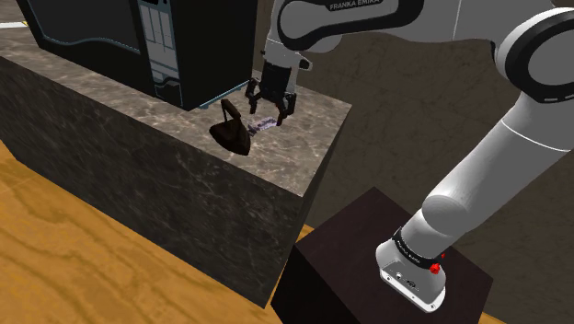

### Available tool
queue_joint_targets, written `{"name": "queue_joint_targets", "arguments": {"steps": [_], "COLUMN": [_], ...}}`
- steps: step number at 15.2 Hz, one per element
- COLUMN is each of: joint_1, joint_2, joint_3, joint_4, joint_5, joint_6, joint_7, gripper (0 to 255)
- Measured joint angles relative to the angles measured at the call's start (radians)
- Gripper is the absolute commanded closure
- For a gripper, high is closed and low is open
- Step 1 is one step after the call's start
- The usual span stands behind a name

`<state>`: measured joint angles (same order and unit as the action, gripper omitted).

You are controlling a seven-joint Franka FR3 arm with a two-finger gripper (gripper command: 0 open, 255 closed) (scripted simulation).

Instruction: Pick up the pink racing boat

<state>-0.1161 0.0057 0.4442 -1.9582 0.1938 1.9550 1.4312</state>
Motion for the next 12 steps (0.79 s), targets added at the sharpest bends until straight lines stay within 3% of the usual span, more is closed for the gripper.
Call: {"name": "queue_joint_targets", "arguments": {"steps": [1, 2, 12], "joint_1": [0.001, 0.002, 0.002], "joint_2": [0.003, 0.004, 0.003], "joint_3": [0.001, 0.002, 0.002], "joint_4": [-0.009, -0.013, -0.017], "joint_5": [0.0, 0.0, -0.001], "joint_6": [0.013, 0.018, 0.022], "joint_7": [0.001, 0.001, 0.001], "gripper": [0, 255, 255]}}
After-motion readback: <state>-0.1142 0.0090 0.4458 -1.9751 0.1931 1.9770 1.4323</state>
